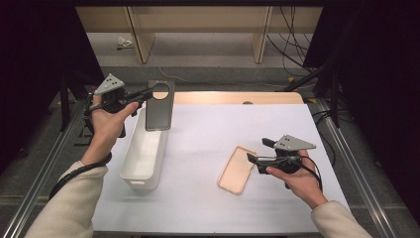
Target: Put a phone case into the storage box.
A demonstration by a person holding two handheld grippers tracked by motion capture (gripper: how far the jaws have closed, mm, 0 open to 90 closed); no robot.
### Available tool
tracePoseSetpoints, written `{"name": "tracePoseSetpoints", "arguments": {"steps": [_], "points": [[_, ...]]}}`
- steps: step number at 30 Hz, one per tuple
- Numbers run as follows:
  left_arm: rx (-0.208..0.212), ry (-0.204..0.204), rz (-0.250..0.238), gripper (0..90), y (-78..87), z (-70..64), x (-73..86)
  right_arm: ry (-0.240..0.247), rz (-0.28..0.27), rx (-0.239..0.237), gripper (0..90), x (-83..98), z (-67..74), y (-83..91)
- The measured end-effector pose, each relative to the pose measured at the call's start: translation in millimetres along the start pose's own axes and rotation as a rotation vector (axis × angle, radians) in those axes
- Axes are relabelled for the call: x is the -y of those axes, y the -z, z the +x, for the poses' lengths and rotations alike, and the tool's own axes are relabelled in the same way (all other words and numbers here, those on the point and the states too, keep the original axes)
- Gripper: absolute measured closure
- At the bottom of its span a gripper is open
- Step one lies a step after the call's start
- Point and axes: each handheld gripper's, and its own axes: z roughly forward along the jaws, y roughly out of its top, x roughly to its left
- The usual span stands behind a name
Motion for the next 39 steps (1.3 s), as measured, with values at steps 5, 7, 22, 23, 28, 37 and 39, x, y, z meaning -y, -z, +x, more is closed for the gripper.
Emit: {"name": "tracePoseSetpoints", "arguments": {"steps": [5,7,22,23,28,37,39], "points": [[-0.006,0.002,-0.003,81.7,0.3,4.4,-1.0,0.000,0.003,0.000,22.0,0.2,-0.1,-0.2],[-0.009,0.002,-0.003,81.7,0.2,6.2,-1.2,-0.001,0.002,0.001,22.1,0.1,-0.2,-0.2],[-0.041,-0.031,0.022,81.7,-3.0,21.6,2.6,-0.001,0.003,0.003,22.9,0.2,-0.6,0.0],[-0.041,-0.034,0.026,81.7,-3.4,22.5,2.9,0.000,0.003,0.003,22.9,0.3,-0.6,-0.1],[-0.048,-0.026,0.028,81.7,-5.1,27.3,4.5,-0.001,0.003,0.003,23.0,0.3,-0.6,0.0],[-0.066,-0.016,0.038,81.7,-8.0,36.3,9.9,-0.001,0.000,0.006,23.1,0.3,-1.1,0.1],[-0.069,-0.013,0.042,81.7,-8.7,38.2,11.3,-0.001,0.000,0.006,23.1,0.3,-1.0,0.2]]}}
